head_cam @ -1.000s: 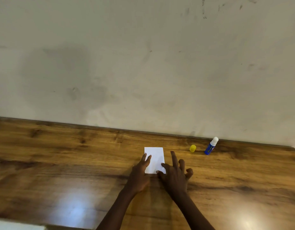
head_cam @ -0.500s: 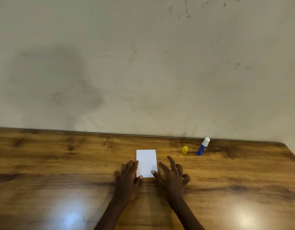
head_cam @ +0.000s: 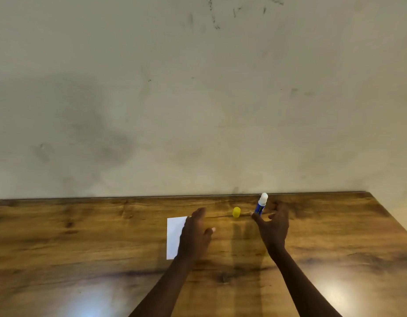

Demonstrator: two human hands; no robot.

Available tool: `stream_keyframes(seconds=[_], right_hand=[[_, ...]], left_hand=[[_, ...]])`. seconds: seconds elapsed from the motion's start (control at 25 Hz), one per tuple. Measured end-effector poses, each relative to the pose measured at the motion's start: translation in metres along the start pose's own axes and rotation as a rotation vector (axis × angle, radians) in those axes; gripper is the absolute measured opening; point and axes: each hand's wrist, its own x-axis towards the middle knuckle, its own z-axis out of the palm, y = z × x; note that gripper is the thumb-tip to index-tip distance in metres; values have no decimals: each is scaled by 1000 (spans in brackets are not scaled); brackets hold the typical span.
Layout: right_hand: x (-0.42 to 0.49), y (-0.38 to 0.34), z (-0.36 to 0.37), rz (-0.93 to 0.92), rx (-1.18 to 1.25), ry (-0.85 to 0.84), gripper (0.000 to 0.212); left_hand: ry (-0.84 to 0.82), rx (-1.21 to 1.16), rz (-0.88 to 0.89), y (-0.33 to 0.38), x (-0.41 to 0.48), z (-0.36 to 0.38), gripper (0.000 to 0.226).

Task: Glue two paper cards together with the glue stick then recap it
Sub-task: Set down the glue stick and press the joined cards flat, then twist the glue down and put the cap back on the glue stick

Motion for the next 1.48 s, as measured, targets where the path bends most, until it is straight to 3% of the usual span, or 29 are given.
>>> stream_keyframes(seconds=[0.2,0.4,0.64,0.88,1.08,1.28,1.48], right_hand=[[20,11,5,-81,-18,-200,52],[31,19,7,-96,-14,-178,32],[30,17,8,-89,-29,-187,31],[12,-11,9,-117,98,-315,17],[-20,-44,5,-223,193,-450,15],[-45,-93,-2,-137,466,-549,14],[-71,-153,-15,-133,737,-632,13]], left_hand=[[-46,-139,-92,52,52,45,63],[-79,-145,-100,53,65,64,48],[2,-190,-54,53,61,60,29],[96,-496,-232,57,63,21,27],[-61,-862,-280,58,43,-32,25],[-314,-1017,-98,74,13,-83,21],[-233,-1163,31,97,-5,-141,21]])
